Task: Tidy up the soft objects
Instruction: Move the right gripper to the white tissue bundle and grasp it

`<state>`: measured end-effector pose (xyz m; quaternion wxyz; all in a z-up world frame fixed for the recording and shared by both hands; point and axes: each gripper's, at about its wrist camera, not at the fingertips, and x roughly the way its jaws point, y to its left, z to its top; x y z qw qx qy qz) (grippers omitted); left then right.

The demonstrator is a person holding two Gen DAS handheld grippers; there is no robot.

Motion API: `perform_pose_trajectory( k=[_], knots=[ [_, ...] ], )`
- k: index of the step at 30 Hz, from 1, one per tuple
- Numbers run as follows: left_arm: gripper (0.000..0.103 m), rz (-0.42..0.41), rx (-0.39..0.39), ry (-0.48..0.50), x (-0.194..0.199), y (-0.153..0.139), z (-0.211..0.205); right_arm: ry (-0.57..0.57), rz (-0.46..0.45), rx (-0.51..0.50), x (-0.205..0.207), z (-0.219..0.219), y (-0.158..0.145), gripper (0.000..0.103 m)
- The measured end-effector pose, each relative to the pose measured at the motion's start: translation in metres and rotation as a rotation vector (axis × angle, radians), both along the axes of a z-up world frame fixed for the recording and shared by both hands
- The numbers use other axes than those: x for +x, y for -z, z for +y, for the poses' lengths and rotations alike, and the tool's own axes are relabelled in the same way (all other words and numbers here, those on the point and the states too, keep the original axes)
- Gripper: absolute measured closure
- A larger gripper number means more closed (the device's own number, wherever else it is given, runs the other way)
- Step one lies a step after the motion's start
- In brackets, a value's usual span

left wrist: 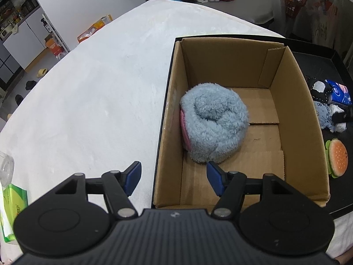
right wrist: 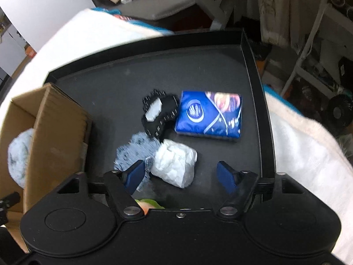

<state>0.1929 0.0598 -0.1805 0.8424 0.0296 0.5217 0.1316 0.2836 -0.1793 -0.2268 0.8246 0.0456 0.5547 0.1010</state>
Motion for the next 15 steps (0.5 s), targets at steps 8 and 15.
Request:
perform_pose_trajectory(
  k=[8, 15],
  knots=[
    [0.039, -0.009, 0.011, 0.001, -0.002, -0.001, -0.002, 0.000, 0.030, -0.008, -0.005, -0.003, 0.005, 0.057],
    [0.039, -0.014, 0.000, -0.005, -0.006, -0.005, 0.001, 0.026, -0.005, 0.019, -0.015, -0.010, -0.016, 0.058]
  ],
)
